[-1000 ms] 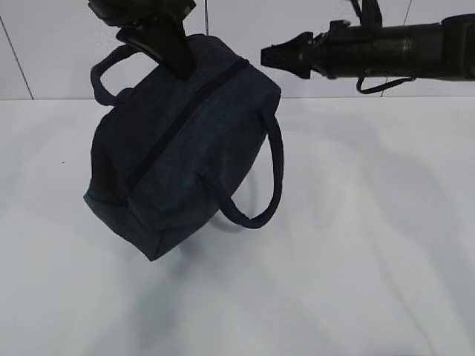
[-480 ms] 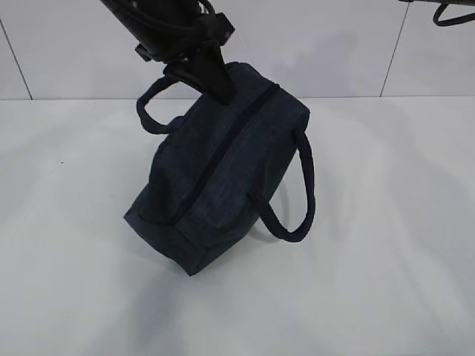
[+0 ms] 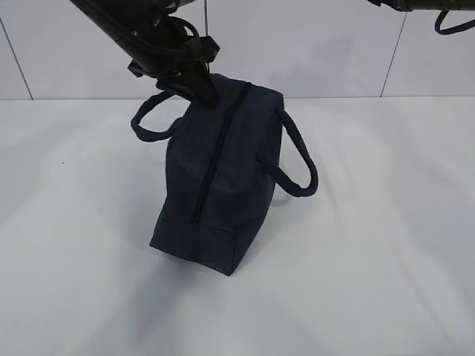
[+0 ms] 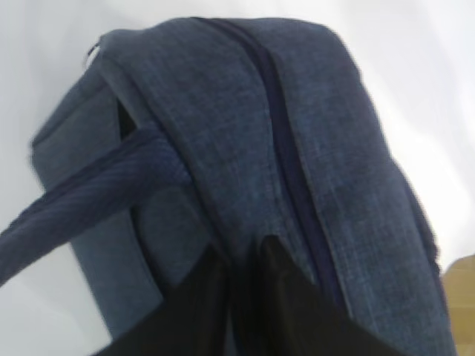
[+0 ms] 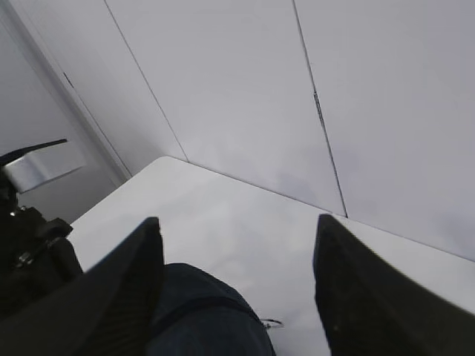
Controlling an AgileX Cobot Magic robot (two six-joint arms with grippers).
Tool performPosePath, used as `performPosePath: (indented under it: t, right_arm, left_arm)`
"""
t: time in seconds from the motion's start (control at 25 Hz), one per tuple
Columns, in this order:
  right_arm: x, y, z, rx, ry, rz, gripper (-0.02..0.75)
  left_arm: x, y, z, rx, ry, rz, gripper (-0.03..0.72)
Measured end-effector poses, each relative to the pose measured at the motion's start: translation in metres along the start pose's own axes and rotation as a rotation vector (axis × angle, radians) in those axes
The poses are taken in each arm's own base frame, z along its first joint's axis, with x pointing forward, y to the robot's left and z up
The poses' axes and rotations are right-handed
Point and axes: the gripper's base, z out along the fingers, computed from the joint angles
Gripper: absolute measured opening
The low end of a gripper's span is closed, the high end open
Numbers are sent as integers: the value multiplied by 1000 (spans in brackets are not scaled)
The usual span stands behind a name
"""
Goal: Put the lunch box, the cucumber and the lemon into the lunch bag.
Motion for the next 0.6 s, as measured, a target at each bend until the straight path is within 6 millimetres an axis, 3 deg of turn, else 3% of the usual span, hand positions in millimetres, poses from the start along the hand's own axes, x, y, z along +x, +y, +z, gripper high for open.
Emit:
performPosePath:
  t: [0.2,0.28,0.48,0.6]
  right_arm:
    - [1,0,0,-5,8,54,475]
    - [1,0,0,-4,16,88,475]
    - [-1,3,-2,-10,23,170,475]
    - [-18,15,-10,-13,5,182,475]
  left_arm:
    - [-1,21,-10,-43,-14,-20,351]
    - [-2,29,-16,-53,-27,-51,425]
    - [-4,39,-52,-85,-97,-82,475]
    - [-5,37,-82,-121,-150,-70,479]
